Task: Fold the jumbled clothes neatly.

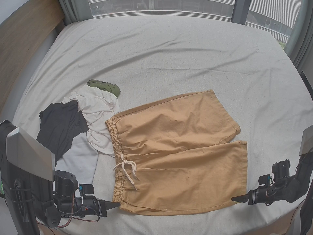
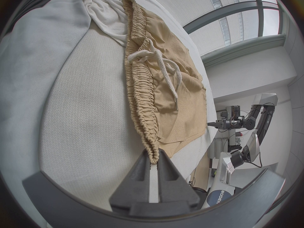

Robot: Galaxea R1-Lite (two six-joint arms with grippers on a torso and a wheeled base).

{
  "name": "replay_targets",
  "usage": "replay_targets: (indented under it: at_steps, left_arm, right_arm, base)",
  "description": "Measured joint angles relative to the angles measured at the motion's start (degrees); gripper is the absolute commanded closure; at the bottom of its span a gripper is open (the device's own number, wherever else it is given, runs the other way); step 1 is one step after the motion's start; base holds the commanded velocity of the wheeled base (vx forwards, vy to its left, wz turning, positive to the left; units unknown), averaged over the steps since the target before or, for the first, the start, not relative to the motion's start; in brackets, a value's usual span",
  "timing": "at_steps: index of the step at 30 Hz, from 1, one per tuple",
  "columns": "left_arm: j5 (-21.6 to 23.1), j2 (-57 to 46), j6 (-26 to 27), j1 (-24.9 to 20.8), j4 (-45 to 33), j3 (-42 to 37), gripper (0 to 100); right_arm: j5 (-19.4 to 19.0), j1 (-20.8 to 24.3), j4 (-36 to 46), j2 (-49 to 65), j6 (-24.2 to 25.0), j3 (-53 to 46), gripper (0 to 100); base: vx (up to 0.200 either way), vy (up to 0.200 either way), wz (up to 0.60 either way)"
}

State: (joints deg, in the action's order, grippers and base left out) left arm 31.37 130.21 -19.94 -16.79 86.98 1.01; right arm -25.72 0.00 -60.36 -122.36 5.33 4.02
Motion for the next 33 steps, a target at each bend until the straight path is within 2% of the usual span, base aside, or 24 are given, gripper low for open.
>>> replay_targets:
  at_steps: [4, 5, 12, 29, 33]
  left_arm:
    - [0.0, 0.0, 0.0, 0.0, 0.1, 0.0, 100]
    - [0.0, 0.0, 0.0, 0.0, 0.1, 0.0, 100]
    - [0.0, 0.3, 0.0, 0.0, 0.7, 0.0, 100]
    - [0.0, 0.3, 0.0, 0.2, 0.5, 0.0, 100]
    - [-0.4, 0.1, -1.5, 0.3, 0.1, 0.0, 100]
  right_arm:
    - [0.9, 0.4, -1.3, -1.2, 0.1, -0.1, 0]
    - [1.0, 0.5, -1.8, -1.4, 0.2, -0.1, 100]
    - [1.3, 0.6, -4.7, -2.8, 1.1, -0.2, 100]
    - [1.2, 0.5, -4.9, -1.7, 0.8, -1.6, 100]
    - [1.2, 0.6, -5.0, -1.4, 0.3, -2.5, 100]
  base:
    - [0.000, 0.000, 0.00]
    - [0.000, 0.000, 0.00]
    - [0.000, 0.000, 0.00]
    - [0.000, 0.000, 0.00]
    - [0.000, 0.000, 0.00]
